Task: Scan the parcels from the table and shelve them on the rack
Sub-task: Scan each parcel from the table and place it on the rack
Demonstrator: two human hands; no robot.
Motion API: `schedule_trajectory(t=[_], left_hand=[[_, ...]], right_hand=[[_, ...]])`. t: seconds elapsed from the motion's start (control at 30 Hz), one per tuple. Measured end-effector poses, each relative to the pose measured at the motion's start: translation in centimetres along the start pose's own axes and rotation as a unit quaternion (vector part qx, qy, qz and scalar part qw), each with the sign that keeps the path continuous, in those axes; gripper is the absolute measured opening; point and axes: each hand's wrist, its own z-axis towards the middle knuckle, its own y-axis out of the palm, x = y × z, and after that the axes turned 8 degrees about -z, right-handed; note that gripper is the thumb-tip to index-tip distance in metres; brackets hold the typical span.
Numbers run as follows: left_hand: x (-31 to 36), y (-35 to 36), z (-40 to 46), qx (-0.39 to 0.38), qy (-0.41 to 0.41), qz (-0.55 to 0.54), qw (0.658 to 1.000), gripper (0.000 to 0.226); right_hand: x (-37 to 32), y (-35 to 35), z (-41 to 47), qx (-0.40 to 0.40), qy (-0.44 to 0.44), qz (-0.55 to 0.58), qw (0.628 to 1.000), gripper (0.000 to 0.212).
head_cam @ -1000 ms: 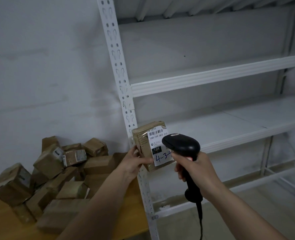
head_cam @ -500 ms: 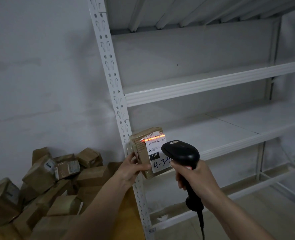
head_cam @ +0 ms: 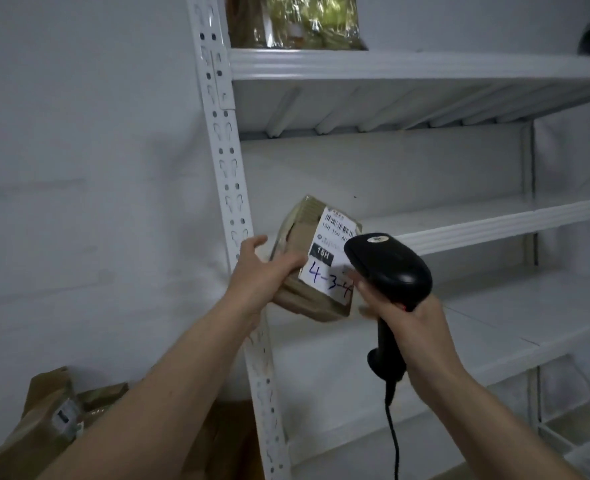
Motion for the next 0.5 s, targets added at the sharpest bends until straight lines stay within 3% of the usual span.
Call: schedule_trajectory(t=[0.13,0.3,0.4,0.5], left_hand=[[2.9,1.7,2.6,0.054,0.094,0.117,0.987,0.069],[2.7,2.7,5.2,0.079,0.124,0.209,0.967,0.051],[2.1,3.0,6.3,0.039,0.149,0.275,0.949,0.064],[1.9,3.4,7.3,0.002,0.203,0.336,0.92,0.078]], right_hand=[[-0.9,2.4,3.7,0.003,-0.017,0.051,0.999,0.015],[-0.4,4.5,7.2,0.001,0.028,0.115,0.993,0.01],[0.0,4.8,9.1,0.004,0.048,0.121,0.991,0.011],[0.2,5.1,11.1,-0.028,0.059,0.138,0.988,0.024]])
